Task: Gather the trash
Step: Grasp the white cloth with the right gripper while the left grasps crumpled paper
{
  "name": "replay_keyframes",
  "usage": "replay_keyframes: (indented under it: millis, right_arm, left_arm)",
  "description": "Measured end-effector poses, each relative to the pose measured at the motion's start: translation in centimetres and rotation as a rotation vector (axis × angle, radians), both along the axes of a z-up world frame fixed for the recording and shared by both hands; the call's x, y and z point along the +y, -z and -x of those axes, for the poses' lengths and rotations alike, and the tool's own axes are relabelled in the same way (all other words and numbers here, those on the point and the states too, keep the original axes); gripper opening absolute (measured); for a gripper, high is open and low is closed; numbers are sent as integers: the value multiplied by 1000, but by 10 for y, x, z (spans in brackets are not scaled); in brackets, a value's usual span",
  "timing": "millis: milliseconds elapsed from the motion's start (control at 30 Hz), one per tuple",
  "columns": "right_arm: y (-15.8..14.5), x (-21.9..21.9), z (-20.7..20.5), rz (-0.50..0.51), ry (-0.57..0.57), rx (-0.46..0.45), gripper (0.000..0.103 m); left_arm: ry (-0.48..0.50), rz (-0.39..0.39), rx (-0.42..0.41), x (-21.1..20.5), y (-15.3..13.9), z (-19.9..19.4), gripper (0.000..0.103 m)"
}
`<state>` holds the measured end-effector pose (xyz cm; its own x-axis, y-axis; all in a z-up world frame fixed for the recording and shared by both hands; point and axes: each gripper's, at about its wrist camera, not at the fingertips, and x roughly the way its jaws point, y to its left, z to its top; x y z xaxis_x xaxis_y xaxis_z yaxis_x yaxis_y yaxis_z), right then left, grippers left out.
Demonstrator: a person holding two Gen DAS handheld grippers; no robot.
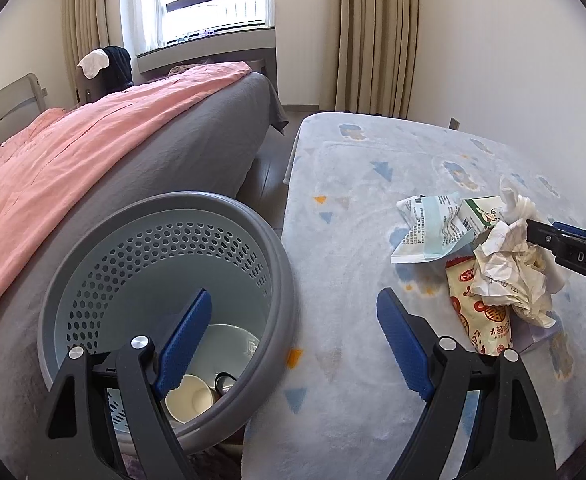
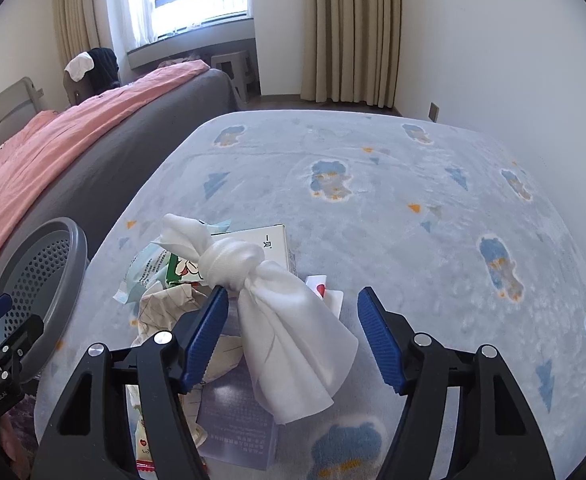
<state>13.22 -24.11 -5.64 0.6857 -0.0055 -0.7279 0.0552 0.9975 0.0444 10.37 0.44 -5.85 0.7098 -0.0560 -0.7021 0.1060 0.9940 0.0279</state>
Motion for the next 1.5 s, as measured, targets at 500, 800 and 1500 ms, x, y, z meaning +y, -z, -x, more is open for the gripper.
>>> replay_keyframes:
  millis: [500,800,1500]
  right_arm:
    - [0,-10,12,-99,-22,15,17]
    - [-3,-45,30,-167,39,-9,16]
    - [-11,-104,51,-270,131,-59,16]
  left_arm:
    - [36,-61,-15,-21,3,15,81]
    - [81,11,-26,-49,-23,27,81]
    - [245,-26,99,-153,-5,11,81]
